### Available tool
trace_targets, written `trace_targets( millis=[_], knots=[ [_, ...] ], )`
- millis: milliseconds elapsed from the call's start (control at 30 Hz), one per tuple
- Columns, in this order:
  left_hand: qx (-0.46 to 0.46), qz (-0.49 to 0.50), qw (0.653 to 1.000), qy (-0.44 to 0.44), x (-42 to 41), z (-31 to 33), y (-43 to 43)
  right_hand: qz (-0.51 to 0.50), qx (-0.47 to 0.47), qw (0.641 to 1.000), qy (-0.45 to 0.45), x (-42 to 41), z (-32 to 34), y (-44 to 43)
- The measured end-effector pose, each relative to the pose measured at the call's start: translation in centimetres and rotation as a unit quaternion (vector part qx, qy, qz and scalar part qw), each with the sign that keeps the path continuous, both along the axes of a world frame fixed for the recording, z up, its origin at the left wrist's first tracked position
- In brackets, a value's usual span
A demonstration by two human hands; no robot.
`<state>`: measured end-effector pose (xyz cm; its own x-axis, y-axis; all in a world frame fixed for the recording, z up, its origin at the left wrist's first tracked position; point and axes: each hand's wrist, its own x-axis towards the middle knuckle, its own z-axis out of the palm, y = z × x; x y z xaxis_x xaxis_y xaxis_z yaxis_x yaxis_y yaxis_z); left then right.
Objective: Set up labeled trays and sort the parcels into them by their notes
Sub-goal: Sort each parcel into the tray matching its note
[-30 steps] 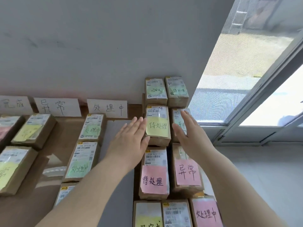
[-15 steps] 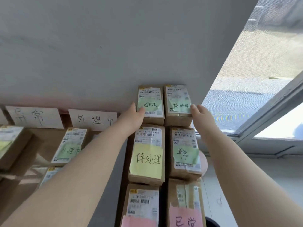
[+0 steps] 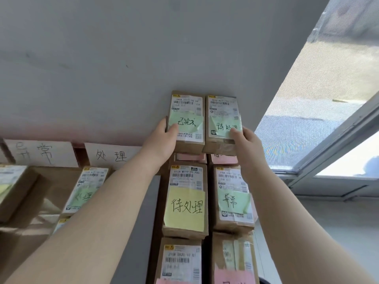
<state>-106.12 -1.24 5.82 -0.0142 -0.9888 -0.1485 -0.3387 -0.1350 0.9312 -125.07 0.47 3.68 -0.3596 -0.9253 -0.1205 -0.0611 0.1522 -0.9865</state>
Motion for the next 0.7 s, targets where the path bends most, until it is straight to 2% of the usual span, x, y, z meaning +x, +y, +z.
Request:
trace_targets(
  millis=[300, 700],
  knots=[
    [-0.076, -0.037, 0.994, 0.072, 2.7, 2.5, 4.5, 0.022, -0.07, 0.994, -0.076, 1.7, 1.8, 4.1],
    [-0.082, -0.09, 0.99, 0.075, 11.5, 3.2, 17.0, 0.093, -0.09, 0.989, -0.066, 7.9, 3.0, 17.0]
  ],
)
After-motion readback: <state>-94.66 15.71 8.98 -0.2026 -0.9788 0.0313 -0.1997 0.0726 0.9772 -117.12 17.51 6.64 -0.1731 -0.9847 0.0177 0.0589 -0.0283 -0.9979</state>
